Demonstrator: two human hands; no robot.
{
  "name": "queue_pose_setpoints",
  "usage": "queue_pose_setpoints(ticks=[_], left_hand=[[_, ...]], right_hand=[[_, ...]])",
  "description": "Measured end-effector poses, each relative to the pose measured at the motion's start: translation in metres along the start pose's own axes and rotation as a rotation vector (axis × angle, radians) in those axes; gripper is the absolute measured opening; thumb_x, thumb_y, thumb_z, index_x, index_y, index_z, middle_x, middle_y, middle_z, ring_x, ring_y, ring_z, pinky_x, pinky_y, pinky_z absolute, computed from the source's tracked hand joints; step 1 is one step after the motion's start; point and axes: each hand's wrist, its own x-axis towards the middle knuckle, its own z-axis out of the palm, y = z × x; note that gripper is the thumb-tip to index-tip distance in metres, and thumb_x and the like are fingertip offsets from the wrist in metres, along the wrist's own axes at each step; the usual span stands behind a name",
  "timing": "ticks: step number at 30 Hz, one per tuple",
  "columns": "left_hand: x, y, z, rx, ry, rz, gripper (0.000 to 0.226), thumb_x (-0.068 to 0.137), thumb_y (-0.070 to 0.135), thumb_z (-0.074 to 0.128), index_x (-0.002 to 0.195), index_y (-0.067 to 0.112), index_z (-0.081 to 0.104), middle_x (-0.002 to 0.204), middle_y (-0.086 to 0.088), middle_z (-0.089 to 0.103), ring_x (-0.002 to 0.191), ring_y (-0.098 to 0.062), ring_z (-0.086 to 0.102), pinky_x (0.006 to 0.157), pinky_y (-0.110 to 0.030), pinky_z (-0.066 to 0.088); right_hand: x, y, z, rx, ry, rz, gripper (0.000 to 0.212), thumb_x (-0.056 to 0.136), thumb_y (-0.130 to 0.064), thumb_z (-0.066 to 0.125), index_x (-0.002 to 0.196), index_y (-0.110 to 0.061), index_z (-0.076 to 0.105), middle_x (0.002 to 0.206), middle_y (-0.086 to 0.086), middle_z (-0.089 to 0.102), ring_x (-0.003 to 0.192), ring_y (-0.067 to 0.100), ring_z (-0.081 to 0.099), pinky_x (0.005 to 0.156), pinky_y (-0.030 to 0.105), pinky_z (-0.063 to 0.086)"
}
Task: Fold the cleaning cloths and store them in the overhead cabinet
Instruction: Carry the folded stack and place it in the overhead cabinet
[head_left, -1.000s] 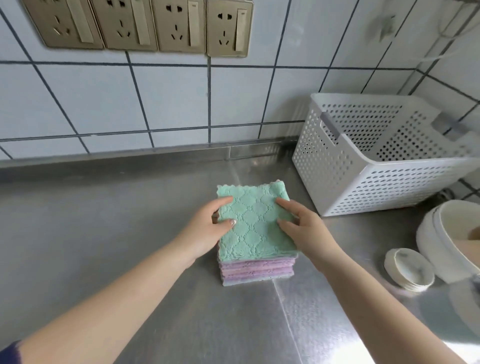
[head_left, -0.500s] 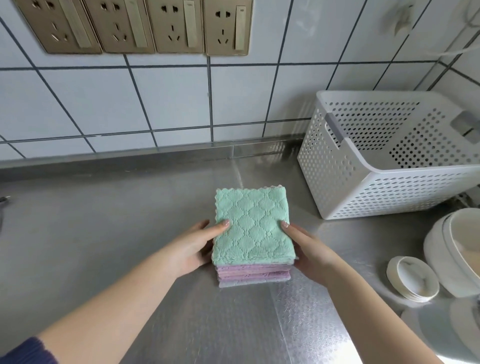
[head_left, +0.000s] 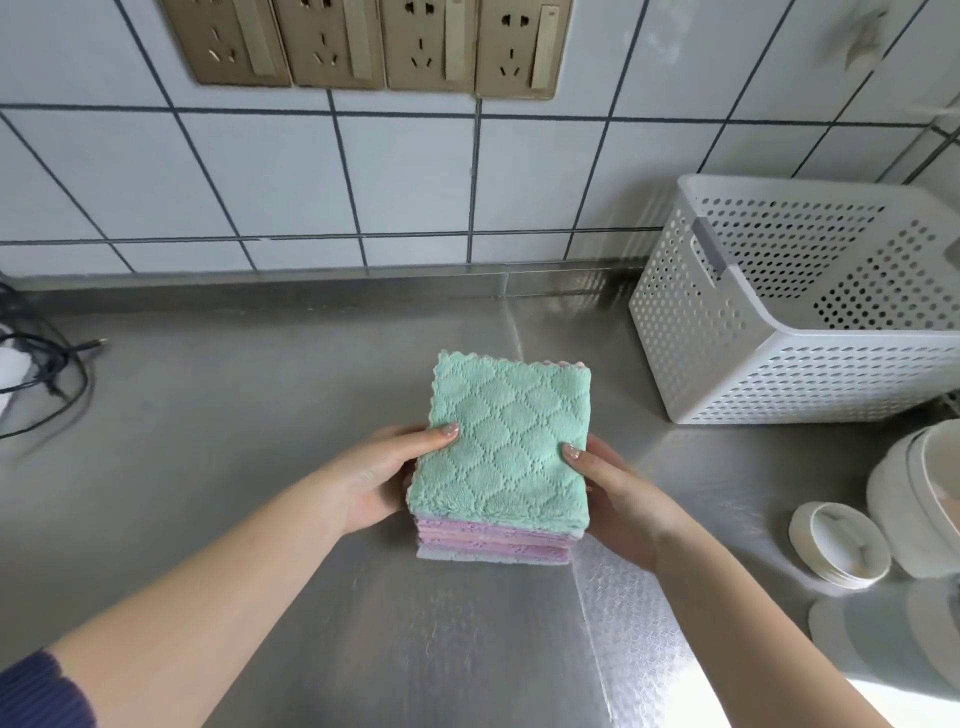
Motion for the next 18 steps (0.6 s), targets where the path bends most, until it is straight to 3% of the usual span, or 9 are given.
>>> queue_pose_setpoints(ticks=[2,6,13,18], left_hand=[[-0.020,-0.005,-0.012,-0.003,0.006,0.007,0.050,0.070,0.027,0.071,0.115,0.008,0.061,0.111,-0.009,0.070,0.101,-0.021,0.068,0.079,-0.029,0.058],[-0.066,-0.016,-0.045,0.012,-0.017,0.011,0.093,0.038,0.037,0.094,0.119,0.008,0.059,0.117,-0.012,0.067,0.108,-0.025,0.065,0.088,-0.035,0.055],[-0.148,-0.026,-0.112,-0.056,-0.016,0.038,0.094,0.034,0.034,0.095,0.117,0.007,0.060,0.114,-0.013,0.068,0.104,-0.027,0.066,0.077,-0.033,0.058],[-0.200,-0.030,-0.182,-0.018,-0.044,0.034,0.092,0.034,0.034,0.095,0.116,0.007,0.061,0.114,-0.013,0.069,0.104,-0.027,0.066,0.078,-0.034,0.058]], right_hand=[[-0.007,0.002,0.016,-0.004,-0.026,0.004,0.080,0.070,-0.041,0.079,0.138,-0.023,0.041,0.135,0.012,0.056,0.124,0.033,0.053,0.109,0.061,0.029],[-0.018,0.010,0.064,-0.019,-0.102,0.052,0.079,0.073,-0.037,0.077,0.140,-0.028,0.037,0.135,0.007,0.056,0.124,0.029,0.054,0.107,0.056,0.037],[-0.022,0.031,0.163,-0.065,-0.203,0.046,0.083,0.070,-0.043,0.078,0.141,-0.029,0.037,0.138,0.005,0.053,0.127,0.028,0.051,0.109,0.055,0.034],[-0.024,0.064,0.253,-0.065,-0.117,0.007,0.080,0.066,-0.045,0.080,0.136,-0.032,0.042,0.134,0.006,0.057,0.126,0.035,0.050,0.108,0.061,0.031]])
